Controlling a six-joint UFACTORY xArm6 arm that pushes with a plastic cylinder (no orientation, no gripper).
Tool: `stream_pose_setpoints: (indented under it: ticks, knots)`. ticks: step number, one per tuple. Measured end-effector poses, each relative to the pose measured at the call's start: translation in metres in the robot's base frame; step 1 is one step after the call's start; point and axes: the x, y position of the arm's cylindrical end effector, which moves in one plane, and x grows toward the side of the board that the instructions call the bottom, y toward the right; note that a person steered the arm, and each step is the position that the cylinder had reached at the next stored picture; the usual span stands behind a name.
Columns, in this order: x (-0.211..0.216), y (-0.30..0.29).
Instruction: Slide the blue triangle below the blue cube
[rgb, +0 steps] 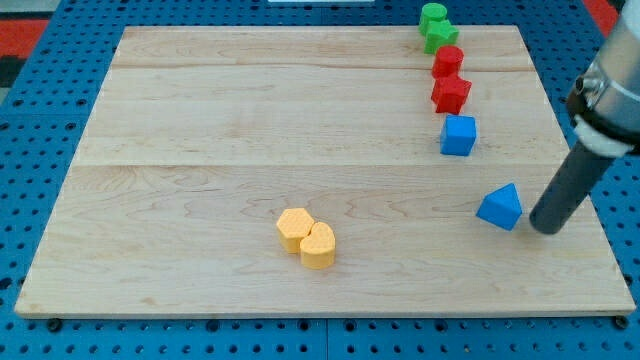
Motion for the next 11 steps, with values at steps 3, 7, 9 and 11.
stream_pose_setpoints:
  ticks: [3, 7, 9, 11]
  knots:
    - [-0.037, -0.050]
    - [-0.032, 0.000]
    - [-0.077, -0.044]
    - [0.016, -0.051]
